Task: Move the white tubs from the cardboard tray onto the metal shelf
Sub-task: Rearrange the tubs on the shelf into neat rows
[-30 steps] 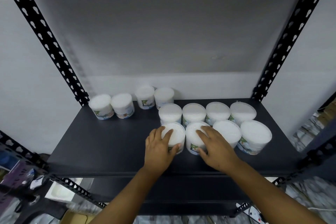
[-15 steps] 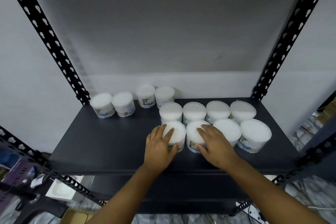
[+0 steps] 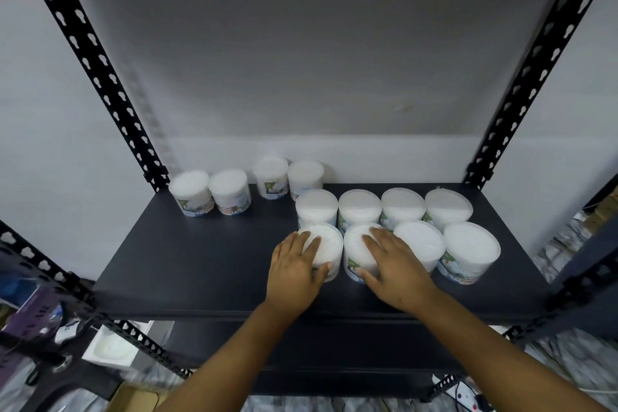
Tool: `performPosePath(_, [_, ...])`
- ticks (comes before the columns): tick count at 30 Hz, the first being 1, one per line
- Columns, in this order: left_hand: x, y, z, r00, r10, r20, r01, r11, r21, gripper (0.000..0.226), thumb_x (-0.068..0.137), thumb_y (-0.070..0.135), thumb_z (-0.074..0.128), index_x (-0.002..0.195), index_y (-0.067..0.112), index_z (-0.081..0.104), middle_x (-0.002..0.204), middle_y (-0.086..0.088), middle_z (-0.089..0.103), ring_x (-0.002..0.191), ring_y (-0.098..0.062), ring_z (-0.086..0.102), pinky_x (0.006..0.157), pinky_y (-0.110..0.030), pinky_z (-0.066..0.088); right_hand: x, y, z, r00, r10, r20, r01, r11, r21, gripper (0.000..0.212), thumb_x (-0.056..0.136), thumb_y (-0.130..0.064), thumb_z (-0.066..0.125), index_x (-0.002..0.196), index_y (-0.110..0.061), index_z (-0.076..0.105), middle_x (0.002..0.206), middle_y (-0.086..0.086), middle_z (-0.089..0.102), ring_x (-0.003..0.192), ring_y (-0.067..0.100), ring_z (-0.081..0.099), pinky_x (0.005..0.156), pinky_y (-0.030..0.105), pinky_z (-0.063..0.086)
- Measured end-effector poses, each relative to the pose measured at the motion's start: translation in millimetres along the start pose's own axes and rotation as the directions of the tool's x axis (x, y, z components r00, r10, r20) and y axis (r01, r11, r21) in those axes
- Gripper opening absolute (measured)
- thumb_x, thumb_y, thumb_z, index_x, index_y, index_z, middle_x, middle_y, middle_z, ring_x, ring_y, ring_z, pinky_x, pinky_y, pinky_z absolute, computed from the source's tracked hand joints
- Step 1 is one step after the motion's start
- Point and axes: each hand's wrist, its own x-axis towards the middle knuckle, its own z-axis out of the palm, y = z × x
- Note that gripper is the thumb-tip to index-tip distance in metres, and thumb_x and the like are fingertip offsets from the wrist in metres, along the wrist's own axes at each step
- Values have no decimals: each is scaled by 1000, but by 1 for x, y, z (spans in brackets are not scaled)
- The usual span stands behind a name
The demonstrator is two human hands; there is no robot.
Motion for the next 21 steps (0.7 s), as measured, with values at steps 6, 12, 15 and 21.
performPosePath(6, [-2, 0, -3, 1000, -10, 0, 10, 1000, -9, 57, 81, 53, 44, 119, 14, 63, 129, -9, 59, 119, -33, 54, 97, -48, 43, 2, -1, -4, 1000, 2, 1, -2, 1000, -15, 62, 90, -44, 53, 141, -11, 39, 147, 10, 37, 137, 27, 32, 114, 34, 21])
performPosePath(12, [-2, -5, -2, 999, -1, 42, 2, 999, -39, 60, 86, 55, 38, 131, 19, 56, 140, -5, 50, 133, -30, 41, 109, -46, 30, 1, -1, -2, 1000, -3, 21, 4, 1000, -22, 61, 93, -40, 50, 144, -11, 34, 152, 10, 30, 140, 26, 26, 116, 31, 15])
performPosePath(15, [-3, -5, -3, 999, 11, 35, -10, 999, -43, 62, 83, 53, 38, 132, 19, 54, 143, -5, 47, 135, -30, 38, 110, -45, 27, 3, -1, -4, 1000, 6, 15, -6, 1000, -22, 61, 92, -41, 51, 143, -13, 34, 151, 8, 31, 139, 23, 27, 114, 30, 16])
performPosePath(21, [-1, -3, -3, 1000, 2, 30, -2, 1000, -20, 54, 84, 54, 42, 120, 18, 64, 126, -7, 61, 118, -32, 55, 97, -48, 43, 1, -2, -2, 999, -8, 44, 9, 1000, -21, 62, 92, -40, 48, 146, -13, 29, 154, 9, 23, 143, 25, 19, 117, 32, 10])
